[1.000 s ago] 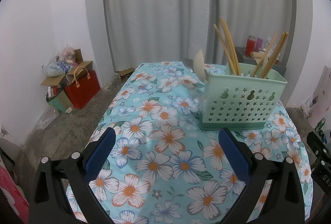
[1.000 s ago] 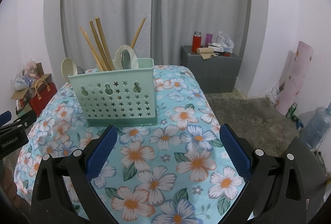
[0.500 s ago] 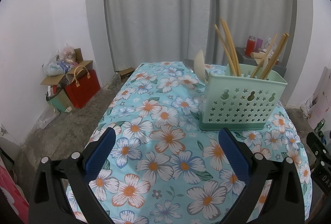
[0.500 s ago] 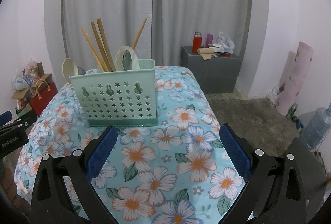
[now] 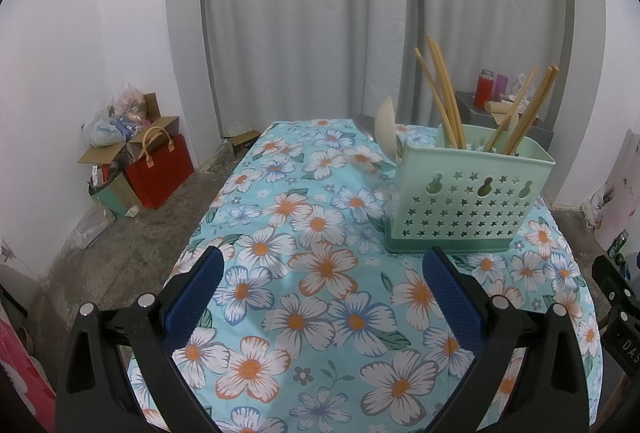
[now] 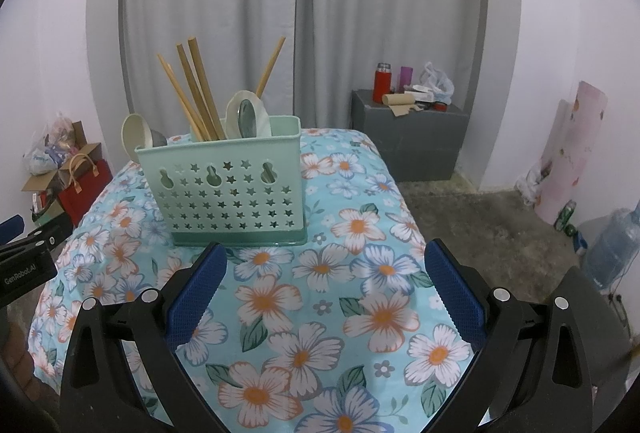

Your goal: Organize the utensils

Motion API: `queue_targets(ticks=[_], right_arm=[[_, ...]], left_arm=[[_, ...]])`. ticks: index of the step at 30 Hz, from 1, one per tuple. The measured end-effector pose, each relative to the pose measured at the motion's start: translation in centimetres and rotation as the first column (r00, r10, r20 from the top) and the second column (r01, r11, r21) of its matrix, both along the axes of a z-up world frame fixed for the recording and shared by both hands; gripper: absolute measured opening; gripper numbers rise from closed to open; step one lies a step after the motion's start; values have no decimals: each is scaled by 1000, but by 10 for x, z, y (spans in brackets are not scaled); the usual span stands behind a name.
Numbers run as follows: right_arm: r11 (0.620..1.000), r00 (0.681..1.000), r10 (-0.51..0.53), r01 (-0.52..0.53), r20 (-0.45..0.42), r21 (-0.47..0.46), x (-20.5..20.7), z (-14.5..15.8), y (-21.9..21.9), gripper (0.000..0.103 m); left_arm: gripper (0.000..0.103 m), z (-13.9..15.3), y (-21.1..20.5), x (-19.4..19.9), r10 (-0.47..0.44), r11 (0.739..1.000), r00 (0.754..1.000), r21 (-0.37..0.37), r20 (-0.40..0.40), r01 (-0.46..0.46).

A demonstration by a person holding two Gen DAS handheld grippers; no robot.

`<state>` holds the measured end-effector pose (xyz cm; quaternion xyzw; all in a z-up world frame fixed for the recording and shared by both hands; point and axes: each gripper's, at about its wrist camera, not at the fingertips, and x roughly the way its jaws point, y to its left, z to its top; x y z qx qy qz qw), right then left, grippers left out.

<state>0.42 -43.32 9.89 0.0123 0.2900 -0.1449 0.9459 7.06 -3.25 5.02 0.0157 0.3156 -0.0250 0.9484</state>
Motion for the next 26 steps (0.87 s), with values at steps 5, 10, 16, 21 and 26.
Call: queue_targets(ticks=[5, 10, 16, 21, 26], right_arm=[[1000, 1000, 0, 0, 0, -1, -1, -1, -1, 95], [1000, 1000, 1, -1, 0, 0, 0, -1, -1, 95], [1000, 1000, 5, -5, -2, 2, 0, -1, 1, 95], [1000, 1000, 8, -8, -4, 3, 0, -2, 1, 95], [1000, 1000, 8, -8, -4, 5, 0, -2, 0, 95]], left_arm=[[98, 0, 0, 0, 0, 1000, 1000, 0, 0, 0], [98, 0, 0, 0, 0, 1000, 1000, -1, -1, 0], [98, 0, 1, 0, 1, 1000, 1000, 0, -2, -1], [98, -1, 0, 1, 1, 1000, 1000, -3, -7, -1], [98, -1, 1, 0, 0, 1000, 1000, -4, -7, 0]])
